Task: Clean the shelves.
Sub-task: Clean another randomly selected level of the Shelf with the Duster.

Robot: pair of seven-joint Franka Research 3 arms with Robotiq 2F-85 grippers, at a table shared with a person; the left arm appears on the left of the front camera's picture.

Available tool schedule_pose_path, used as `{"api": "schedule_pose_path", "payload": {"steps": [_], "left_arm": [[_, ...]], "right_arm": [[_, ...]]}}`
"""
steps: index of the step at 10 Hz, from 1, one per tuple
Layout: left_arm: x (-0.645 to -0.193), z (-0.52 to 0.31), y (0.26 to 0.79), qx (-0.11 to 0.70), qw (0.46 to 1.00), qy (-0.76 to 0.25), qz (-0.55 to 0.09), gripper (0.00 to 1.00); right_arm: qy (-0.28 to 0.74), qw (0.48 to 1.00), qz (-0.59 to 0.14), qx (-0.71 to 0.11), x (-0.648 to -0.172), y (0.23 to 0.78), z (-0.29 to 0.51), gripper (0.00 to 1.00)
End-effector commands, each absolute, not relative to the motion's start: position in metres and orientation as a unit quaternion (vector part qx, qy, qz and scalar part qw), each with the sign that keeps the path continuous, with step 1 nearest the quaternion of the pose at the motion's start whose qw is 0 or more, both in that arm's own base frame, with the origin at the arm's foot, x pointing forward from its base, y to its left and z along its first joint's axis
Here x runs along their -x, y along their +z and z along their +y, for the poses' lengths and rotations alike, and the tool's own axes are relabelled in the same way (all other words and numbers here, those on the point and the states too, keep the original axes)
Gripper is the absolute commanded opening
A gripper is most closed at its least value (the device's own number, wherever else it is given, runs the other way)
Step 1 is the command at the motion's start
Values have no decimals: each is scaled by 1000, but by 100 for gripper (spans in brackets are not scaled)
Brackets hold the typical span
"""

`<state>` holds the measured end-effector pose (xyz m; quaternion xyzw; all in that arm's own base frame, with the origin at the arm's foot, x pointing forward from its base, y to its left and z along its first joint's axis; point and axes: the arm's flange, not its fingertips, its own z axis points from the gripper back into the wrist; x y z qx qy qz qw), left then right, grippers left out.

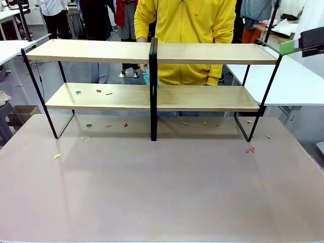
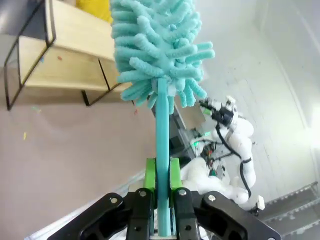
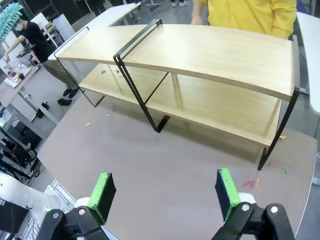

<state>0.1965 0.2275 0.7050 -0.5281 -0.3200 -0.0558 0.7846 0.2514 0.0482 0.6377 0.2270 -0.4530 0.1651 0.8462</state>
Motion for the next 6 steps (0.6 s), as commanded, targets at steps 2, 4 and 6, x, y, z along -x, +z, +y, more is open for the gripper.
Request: {"api": "schedule_pose_path", "payload": {"steps": [2,4,6], "left_arm": [[-187,144,668,497,832,-183,-163,12],[-177,88,618,465,851,-243,-23,12],[-175,55,588,409,882,-233,7,12]], "right_arm": [[166,846,-451,-230,-252,638,48,100],[166,846,-451,-230,-252,638,48,100],[166,846,-451,-230,-252,638,48,100]]}}
